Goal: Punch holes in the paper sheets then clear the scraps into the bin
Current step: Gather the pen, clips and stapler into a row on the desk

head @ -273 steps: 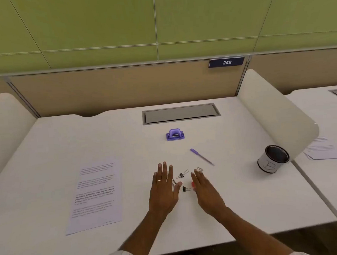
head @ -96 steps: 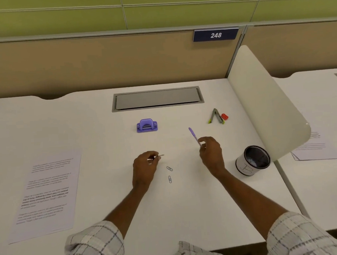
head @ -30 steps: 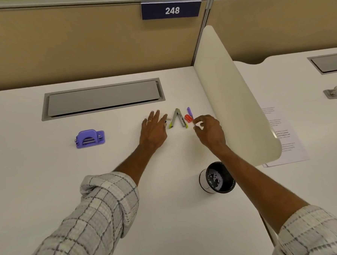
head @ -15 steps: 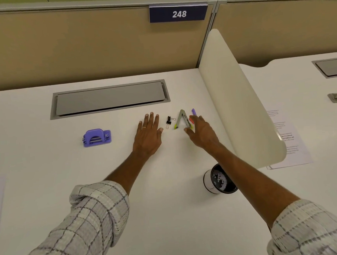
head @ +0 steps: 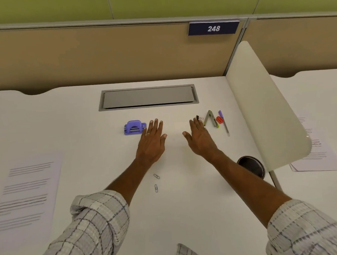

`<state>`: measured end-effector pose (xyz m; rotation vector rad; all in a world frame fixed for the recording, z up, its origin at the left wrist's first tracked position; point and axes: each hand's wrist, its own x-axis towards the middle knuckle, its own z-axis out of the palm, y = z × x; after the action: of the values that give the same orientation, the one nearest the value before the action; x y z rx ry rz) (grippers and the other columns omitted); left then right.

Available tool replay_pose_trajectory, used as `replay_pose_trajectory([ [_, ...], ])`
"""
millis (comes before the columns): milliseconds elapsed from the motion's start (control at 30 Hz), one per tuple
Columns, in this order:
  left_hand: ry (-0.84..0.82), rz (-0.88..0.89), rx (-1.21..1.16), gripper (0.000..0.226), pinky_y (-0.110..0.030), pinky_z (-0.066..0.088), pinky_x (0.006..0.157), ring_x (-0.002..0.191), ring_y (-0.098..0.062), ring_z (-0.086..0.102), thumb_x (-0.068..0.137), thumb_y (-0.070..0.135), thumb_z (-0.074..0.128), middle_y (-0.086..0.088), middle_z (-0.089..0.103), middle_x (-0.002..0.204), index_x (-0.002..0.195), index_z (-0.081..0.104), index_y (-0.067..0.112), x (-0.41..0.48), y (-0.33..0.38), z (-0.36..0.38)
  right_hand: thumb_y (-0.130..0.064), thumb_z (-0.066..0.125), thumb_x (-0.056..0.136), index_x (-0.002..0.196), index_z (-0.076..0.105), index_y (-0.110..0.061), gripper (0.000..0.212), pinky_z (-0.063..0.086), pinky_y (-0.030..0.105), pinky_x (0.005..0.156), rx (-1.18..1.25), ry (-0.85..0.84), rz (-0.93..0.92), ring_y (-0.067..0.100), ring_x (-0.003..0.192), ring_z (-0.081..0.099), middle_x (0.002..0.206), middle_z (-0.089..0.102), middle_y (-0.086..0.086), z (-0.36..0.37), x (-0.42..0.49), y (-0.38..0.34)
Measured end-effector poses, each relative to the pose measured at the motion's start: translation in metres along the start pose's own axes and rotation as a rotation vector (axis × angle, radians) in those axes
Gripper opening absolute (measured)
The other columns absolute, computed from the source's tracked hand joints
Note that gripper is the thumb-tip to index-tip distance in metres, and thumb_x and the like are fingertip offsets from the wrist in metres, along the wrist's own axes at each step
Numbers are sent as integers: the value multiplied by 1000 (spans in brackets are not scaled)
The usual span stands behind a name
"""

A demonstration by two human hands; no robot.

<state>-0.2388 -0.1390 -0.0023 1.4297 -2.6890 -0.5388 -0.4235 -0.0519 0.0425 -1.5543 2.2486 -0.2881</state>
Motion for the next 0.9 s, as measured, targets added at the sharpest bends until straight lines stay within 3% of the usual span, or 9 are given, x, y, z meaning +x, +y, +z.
replay_pose_trajectory([
  [233,-18,-46,-32,60,-40,2,131,161,-22,0,111,38,23,-5,3,173,164,5,16,-65,-48,-8,-39,37,108,157,22,-2,64,17,41,126,4,-5,-68,32,156,9,166,14,18,49,-38,-43],
  [400,-80,-40,-2,58,-37,0,131,161,-18,-4,112,37,22,-3,3,174,164,8,17,-111,-72,6,-31,41,108,155,33,-6,54,21,34,125,-15,18,-207,25,153,24,164,26,13,91,-72,-61],
  [600,-109,10,9,58,-36,2,131,161,-16,-2,111,41,27,1,6,173,164,16,23,-157,-92,24,-31,36,109,157,29,-7,54,17,30,126,-110,-13,-297,24,153,25,165,25,11,132,-115,-72],
  [667,-102,25,7,56,-34,1,131,161,-15,-1,110,42,30,1,7,173,163,22,26,-167,-97,27,-30,38,109,155,34,-6,52,21,32,125,-101,-17,-306,25,151,29,163,30,11,139,-128,-74],
  [767,-62,37,-3,51,-32,4,131,161,-15,8,110,40,35,2,15,172,159,34,29,-175,-101,29,-19,50,105,145,49,0,44,44,38,113,-95,29,-315,31,142,44,153,47,16,144,-144,-78],
  [900,84,59,-114,35,-29,25,123,148,-20,41,105,31,53,0,51,155,135,67,22,-181,-103,26,-12,50,103,132,62,-4,32,57,34,91,-82,88,-248,25,126,56,139,59,8,147,-155,-82],
])
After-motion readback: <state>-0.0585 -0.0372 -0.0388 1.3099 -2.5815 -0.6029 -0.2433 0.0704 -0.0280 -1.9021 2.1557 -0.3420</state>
